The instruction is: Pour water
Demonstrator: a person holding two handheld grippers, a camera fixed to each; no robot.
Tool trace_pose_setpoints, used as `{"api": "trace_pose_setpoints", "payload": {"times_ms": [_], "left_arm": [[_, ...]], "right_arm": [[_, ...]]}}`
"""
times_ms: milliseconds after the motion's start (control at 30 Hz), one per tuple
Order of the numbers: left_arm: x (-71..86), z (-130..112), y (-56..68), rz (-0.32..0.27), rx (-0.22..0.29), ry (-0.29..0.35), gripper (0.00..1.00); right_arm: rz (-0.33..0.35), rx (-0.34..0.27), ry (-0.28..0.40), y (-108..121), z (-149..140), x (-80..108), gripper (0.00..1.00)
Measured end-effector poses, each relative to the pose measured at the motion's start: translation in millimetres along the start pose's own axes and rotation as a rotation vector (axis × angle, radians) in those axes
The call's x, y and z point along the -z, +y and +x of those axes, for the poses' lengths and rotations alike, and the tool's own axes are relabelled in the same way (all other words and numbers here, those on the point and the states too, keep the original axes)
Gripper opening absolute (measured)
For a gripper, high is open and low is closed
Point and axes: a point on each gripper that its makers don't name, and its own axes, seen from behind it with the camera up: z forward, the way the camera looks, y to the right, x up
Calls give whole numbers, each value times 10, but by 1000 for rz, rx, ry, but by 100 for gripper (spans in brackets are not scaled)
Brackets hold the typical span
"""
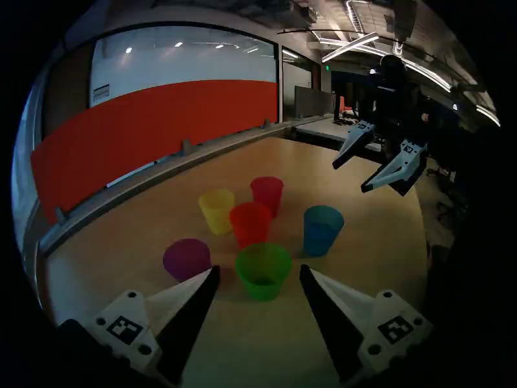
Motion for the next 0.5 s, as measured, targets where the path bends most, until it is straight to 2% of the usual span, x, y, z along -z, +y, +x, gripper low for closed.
{"api": "trace_pose_setpoints", "payload": {"times_ms": [500], "left_arm": [[-247, -307, 26, -25, -21, -98, 92]], "right_arm": [[35, -16, -58, -43, -309, -219, 99]]}}
